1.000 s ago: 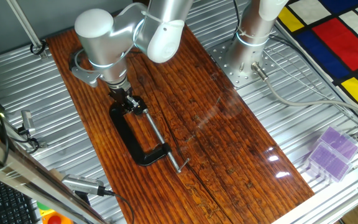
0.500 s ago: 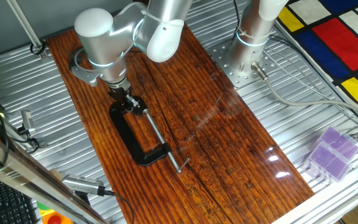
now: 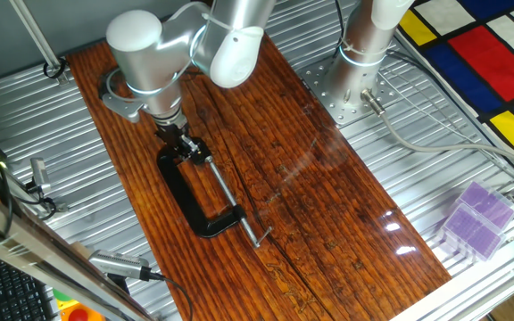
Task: Turn the hands of a clock
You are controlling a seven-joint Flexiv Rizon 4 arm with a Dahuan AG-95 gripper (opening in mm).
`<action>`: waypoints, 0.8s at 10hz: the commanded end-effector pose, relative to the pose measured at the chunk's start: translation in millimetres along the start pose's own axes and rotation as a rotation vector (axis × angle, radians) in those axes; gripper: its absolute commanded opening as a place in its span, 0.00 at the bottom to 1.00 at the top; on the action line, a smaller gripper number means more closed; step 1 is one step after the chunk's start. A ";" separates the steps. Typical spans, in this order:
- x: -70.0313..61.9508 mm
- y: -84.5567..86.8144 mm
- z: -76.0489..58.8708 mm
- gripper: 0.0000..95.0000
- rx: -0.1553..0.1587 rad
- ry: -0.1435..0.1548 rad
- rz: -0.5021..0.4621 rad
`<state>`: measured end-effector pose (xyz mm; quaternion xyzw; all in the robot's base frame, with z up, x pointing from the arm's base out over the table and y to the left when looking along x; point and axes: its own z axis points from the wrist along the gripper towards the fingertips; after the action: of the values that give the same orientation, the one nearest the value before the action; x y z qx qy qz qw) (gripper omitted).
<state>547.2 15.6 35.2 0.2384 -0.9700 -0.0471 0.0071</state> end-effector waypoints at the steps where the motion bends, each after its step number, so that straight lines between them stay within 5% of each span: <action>1: -4.8 0.0 -3.5 0.00 -0.002 0.006 0.006; 8: -28.4 19.6 -28.6 0.00 0.003 0.016 0.127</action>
<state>563.6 44.0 66.4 0.1783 -0.9829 -0.0434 0.0168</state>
